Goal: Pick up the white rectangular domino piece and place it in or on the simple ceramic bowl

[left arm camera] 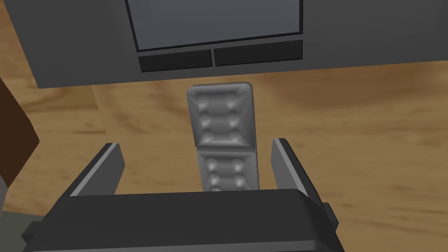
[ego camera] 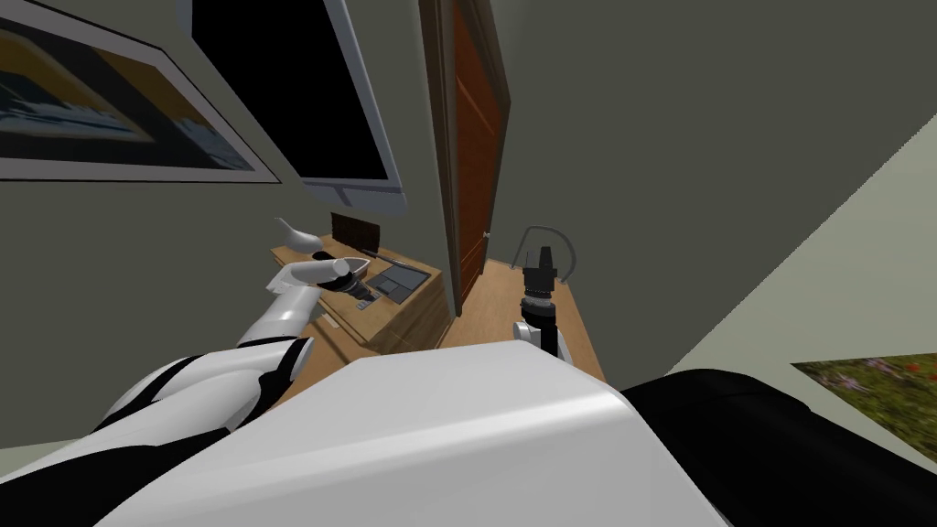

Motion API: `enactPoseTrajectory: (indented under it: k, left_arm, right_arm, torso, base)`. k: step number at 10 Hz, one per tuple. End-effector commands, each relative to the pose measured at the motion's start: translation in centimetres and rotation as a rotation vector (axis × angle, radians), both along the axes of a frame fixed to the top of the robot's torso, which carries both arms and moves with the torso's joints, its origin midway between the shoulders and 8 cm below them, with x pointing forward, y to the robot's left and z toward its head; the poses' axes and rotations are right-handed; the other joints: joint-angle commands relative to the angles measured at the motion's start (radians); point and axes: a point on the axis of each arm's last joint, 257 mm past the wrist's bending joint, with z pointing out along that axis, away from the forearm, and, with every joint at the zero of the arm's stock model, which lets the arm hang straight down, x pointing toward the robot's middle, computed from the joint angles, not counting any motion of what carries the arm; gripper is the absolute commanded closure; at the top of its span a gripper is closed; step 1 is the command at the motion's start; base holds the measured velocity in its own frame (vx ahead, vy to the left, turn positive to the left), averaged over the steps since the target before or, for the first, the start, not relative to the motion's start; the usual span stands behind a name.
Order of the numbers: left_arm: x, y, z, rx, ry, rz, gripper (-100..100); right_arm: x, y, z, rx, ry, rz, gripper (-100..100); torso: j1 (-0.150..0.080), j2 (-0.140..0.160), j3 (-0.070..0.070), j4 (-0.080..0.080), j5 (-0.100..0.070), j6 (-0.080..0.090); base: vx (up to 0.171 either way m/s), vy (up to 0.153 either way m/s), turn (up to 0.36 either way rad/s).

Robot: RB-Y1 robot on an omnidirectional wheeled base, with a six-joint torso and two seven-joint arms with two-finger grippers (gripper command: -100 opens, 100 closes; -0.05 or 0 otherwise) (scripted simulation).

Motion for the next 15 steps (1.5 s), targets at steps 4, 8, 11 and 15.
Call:
enactPoseTrajectory:
  k: [4, 8, 11, 15]
  left_arm:
    - [-3.0, -0.7, -1.0, -0.073, 0.131, 0.056, -100]
    - [-5.4, -1.1, -1.6, -0.127, 0.236, 0.105, -100]
    - [-6.2, -1.2, -1.6, -0.141, 0.265, 0.119, -100]
    - [-6.6, -1.3, -4.1, -0.141, 0.269, 0.117, -100]
  right_arm:
    - [0.0, 0.0, 0.0, 0.0, 0.0, 0.0, 0]
    - [0.0, 0.0, 0.0, 0.0, 0.0, 0.0, 0]
    - [0.0, 0.0, 0.0, 0.0, 0.0, 0.0, 0]
    - [0.0, 0.0, 0.0, 0.0, 0.0, 0.0, 0]
  torso:
    - [0.0, 0.001, 0.0, 0.0, 0.0, 0.0]
    - [0.001, 0.001, 0.0, 0.0, 0.0, 0.0]
    - [0.0, 0.002, 0.001, 0.0, 0.0, 0.0]
    - [0.0, 0.003, 0.002, 0.001, 0.0, 0.0]
  base:
    - [0.04, 0.006, -0.006]
    - [0.052, 0.014, -0.004]
    - [0.02, 0.006, 0.003]
    - [0.003, -0.004, 0.011]
